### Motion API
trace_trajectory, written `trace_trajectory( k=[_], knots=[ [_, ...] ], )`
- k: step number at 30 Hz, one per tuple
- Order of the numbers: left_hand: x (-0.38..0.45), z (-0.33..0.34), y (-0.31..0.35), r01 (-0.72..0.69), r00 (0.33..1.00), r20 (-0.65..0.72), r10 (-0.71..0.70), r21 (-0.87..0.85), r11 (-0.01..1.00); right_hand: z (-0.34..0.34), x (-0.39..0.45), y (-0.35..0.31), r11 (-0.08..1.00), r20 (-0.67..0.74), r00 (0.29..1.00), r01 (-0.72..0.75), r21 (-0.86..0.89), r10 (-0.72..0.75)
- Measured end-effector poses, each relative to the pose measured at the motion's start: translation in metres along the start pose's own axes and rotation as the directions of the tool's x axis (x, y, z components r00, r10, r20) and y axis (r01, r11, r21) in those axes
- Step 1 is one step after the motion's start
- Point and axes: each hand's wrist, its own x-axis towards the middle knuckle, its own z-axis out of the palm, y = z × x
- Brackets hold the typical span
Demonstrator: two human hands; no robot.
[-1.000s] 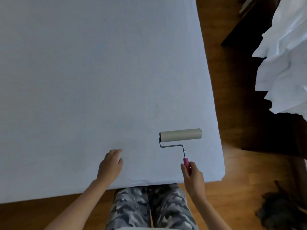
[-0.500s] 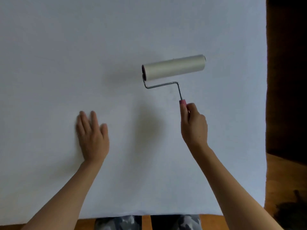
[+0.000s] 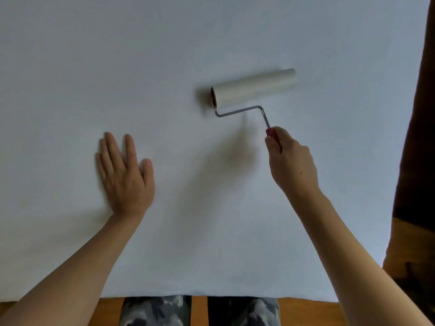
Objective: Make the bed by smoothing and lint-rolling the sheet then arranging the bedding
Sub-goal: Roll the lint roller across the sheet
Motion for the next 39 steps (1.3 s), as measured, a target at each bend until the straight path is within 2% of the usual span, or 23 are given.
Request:
trace_trajectory(
  k=[8, 12, 16, 20, 30, 35, 39],
  knots=[
    [0.000, 0.000, 0.001, 0.006, 1.000, 0.000, -0.006, -0.003, 1.000, 0.022, -0.104, 0.083, 0.991, 0.039, 0.991, -0.129, -0.027, 0.130],
    [-0.001, 0.000, 0.001, -0.013, 1.000, -0.006, 0.013, 0.013, 1.000, 0.028, -0.163, 0.122, 0.957, 0.093, 0.953, -0.288, -0.026, 0.290],
    [-0.003, -0.002, 0.003, -0.103, 0.995, 0.015, 0.103, 0.017, 0.995, 0.033, -0.192, 0.137, 0.936, 0.114, 0.930, -0.353, 0.000, 0.350],
    [-0.003, -0.005, 0.004, -0.217, 0.975, 0.046, 0.217, 0.011, 0.976, 0.035, -0.180, 0.133, 0.950, 0.110, 0.945, -0.311, 0.015, 0.308],
    [-0.002, -0.006, 0.005, -0.204, 0.978, 0.053, 0.203, 0.014, 0.979, 0.032, -0.049, 0.041, 0.991, -0.023, 0.998, -0.062, 0.115, 0.065],
    [-0.002, -0.006, 0.005, -0.202, 0.978, 0.055, 0.200, 0.016, 0.979, 0.019, 0.009, -0.004, 0.992, -0.051, 0.999, 0.000, 0.123, 0.006],
    [-0.002, -0.005, 0.004, -0.199, 0.979, 0.054, 0.198, 0.014, 0.980, 0.014, 0.026, -0.014, 0.990, -0.058, 0.998, 0.022, 0.141, -0.014]
  ],
)
